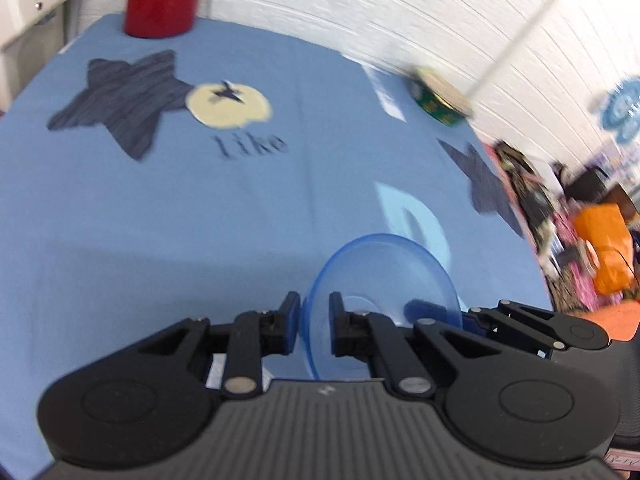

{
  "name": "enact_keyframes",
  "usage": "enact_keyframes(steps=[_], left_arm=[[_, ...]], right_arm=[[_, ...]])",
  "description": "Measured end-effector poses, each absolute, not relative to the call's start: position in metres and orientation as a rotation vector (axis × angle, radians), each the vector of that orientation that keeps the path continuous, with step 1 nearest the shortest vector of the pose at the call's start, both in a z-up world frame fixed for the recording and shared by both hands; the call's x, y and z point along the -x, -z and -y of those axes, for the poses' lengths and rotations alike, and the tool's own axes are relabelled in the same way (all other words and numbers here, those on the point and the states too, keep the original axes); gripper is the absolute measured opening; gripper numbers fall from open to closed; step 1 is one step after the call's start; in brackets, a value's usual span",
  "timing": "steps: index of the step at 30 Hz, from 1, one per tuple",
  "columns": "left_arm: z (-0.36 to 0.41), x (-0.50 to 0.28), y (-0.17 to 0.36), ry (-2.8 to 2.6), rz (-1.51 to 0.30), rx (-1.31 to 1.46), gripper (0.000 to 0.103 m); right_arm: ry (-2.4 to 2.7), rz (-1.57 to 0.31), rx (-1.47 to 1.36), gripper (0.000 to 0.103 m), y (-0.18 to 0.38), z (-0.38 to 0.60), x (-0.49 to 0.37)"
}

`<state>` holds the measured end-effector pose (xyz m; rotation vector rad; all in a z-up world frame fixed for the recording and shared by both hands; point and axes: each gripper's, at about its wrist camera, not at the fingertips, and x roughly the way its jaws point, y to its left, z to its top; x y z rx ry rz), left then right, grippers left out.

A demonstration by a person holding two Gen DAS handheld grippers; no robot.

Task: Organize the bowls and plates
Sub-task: 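Carry the blue bowl with both tools and lower it into the red bowl, then grasp the steel bowl rim with both tools, holding the nested bowls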

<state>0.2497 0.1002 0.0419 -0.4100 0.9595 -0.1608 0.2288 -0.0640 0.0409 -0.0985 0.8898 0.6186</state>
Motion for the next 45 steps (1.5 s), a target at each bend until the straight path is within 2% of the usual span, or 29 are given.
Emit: enact_keyframes(steps=[7,13,14,16,19,21,24,30,34,45], left_arm=[[-0.007,-0.191,-0.047,0.288,-0.981,0.327,0.005],[0.041,-0.178,-0.030,0.307,-1.009,0.253,0.006],[0.043,-0.179,-0.027,0.298,-1.011,0.245,0.008],[0.045,-0.182,-0.021,0.304,-1.021,0.242,0.029],[0.045,-0.180,-0.018,0.309,-1.000,0.236,0.033],[0.043,-0.178,-0.020,0.329,-0.978,0.242,0.044],[0.038,-0.175,-0.029,0.315,-0.922,0.237,0.053],[0.022,-0.162,-0.047,0.290,-0.818,0.253,0.056],[0.014,-0.144,-0.046,0.226,-0.767,0.229,0.059],[0.003,-0.133,-0.039,0.166,-0.751,0.206,0.060]], right_arm=[[-0.516,-0.903,0.158,0.037,-0.050,0.136,-0.158],[-0.483,-0.931,0.123,0.037,-0.033,0.167,-0.146],[-0.489,-0.934,0.109,0.037,-0.029,0.169,-0.147],[-0.505,-0.943,0.083,0.037,-0.023,0.171,-0.149],[-0.505,-0.921,0.096,0.035,-0.018,0.173,-0.147],[-0.501,-0.903,0.067,0.035,-0.019,0.178,-0.146],[-0.463,-0.853,-0.014,0.035,-0.025,0.193,-0.139],[-0.390,-0.673,-0.114,0.036,-0.039,0.210,-0.114],[-0.261,-0.576,-0.118,0.036,-0.028,0.209,-0.080],[-0.185,-0.584,-0.211,0.038,-0.016,0.236,-0.065]])
